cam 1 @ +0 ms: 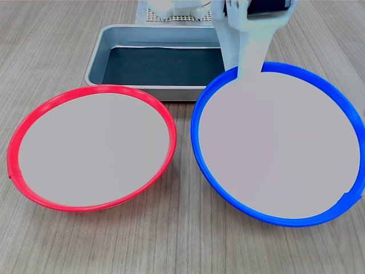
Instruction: Lift the stacked dish and set it down on the table.
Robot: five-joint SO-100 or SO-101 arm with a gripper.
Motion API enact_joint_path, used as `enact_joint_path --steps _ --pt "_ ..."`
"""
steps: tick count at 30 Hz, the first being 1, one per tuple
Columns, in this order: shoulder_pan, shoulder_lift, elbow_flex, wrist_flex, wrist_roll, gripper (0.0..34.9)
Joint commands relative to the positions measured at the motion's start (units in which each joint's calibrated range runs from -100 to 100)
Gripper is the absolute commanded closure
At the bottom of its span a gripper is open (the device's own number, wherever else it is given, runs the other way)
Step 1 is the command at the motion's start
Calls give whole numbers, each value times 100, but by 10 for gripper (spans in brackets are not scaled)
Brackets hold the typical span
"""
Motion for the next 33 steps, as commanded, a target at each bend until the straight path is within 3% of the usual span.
enact_joint_path --steps 1,8,12,17,21,26,28,29,33 --pt "-11 158 8 -151 -5 349" --pt "17 124 445 -291 49 347" --pt "45 -13 709 -357 93 282" --pt "45 -558 1228 -316 215 259" --pt "92 -1198 1456 163 254 244" --pt "196 -2384 1783 980 234 258" --pt "356 -3006 2047 1095 117 307" --pt "469 -3356 2229 1029 34 346" --pt "949 -5283 3731 30 -239 348"
